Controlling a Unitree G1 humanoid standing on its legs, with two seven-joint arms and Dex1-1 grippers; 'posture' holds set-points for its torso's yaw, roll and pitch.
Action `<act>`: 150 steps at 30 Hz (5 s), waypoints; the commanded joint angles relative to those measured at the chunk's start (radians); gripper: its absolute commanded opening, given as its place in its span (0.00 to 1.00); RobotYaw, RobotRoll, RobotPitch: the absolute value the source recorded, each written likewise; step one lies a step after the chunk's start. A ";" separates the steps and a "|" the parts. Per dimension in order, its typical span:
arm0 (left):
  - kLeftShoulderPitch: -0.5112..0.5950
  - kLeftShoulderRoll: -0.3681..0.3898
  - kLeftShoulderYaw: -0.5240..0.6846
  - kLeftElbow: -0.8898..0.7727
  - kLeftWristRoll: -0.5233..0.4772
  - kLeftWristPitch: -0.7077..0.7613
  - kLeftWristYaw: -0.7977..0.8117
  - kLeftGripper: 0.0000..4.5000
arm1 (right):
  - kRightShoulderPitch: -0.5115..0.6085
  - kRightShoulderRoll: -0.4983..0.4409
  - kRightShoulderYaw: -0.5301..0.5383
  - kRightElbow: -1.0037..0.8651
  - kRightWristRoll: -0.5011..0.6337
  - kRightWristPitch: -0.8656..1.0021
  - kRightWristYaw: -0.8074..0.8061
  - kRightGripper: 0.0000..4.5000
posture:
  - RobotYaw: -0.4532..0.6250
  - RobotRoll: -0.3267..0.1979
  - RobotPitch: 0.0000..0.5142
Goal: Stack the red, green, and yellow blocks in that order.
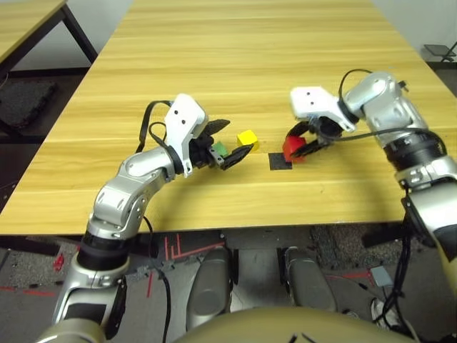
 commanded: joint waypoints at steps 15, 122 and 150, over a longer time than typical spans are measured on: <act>0.053 -0.015 0.008 -0.015 0.029 0.021 0.054 1.00 | -0.045 0.092 0.066 0.199 -0.039 -0.085 -0.166 0.46 | 0.88 0.12 0.20; -0.555 -0.241 -0.263 0.841 0.188 -0.376 -0.582 0.47 | 0.314 -0.323 -0.433 -0.328 0.632 0.422 -0.360 1.00 | 0.55 0.30 0.09; -0.670 -0.413 -0.187 1.249 0.325 -0.597 -0.560 0.47 | 0.366 -0.337 -0.470 -0.368 0.657 0.449 -0.425 1.00 | 0.50 0.29 0.14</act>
